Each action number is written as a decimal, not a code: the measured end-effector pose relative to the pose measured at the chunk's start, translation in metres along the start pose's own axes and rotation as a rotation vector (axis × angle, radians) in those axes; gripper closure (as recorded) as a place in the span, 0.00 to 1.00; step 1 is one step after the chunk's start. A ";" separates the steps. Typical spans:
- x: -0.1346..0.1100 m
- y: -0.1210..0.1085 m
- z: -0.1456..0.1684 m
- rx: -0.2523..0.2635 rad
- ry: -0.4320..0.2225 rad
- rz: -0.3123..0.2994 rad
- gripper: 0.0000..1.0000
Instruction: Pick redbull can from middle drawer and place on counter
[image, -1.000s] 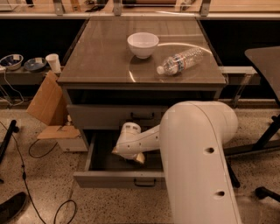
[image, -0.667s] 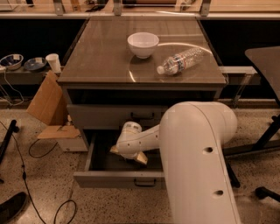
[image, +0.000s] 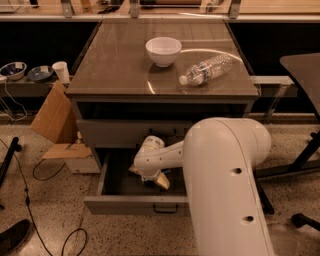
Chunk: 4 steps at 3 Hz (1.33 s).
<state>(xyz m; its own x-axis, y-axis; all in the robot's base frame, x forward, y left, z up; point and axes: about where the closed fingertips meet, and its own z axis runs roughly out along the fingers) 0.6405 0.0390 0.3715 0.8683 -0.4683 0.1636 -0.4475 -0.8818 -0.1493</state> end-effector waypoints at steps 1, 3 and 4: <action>0.003 -0.001 0.005 -0.040 -0.025 0.088 0.24; 0.004 0.003 -0.016 -0.026 0.034 0.125 0.71; -0.009 0.011 -0.030 -0.036 0.102 0.115 0.94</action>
Offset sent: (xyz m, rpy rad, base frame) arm 0.0068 -0.0001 -0.0002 -0.0112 0.0440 -0.1472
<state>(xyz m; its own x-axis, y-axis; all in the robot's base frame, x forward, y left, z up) 0.6215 0.0322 0.3980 0.7853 -0.5681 0.2461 -0.5518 -0.8225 -0.1378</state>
